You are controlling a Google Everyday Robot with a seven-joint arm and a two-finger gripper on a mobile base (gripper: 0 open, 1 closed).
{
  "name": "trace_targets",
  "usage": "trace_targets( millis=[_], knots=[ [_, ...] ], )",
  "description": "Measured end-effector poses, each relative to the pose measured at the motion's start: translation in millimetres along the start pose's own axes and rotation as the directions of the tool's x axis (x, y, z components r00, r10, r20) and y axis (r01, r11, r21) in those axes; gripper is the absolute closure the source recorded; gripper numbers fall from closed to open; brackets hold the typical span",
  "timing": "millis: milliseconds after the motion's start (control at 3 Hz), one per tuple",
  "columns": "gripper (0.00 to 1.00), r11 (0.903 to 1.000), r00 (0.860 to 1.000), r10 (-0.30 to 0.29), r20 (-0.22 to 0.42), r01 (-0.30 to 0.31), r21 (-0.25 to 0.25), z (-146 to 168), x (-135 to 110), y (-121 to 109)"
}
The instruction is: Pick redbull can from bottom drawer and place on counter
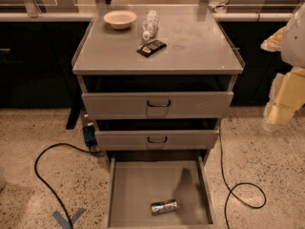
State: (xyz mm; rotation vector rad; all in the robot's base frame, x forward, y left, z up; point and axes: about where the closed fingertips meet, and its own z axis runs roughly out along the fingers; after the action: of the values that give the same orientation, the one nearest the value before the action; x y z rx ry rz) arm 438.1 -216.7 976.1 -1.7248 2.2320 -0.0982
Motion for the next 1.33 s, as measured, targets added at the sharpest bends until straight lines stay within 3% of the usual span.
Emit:
trace_targets(
  millis=[667,1000,1333],
  knots=[
    [0.00,0.9999,1.000,-0.011,-0.009,0.011,-0.003,8,-2,5],
    [0.00,0.9989,1.000,-0.024,0.015,0.025,-0.040,51,-4,26],
    [0.00,0.9956,0.999,-0.020,0.047,0.024,-0.090,119,-3,51]
  ],
)
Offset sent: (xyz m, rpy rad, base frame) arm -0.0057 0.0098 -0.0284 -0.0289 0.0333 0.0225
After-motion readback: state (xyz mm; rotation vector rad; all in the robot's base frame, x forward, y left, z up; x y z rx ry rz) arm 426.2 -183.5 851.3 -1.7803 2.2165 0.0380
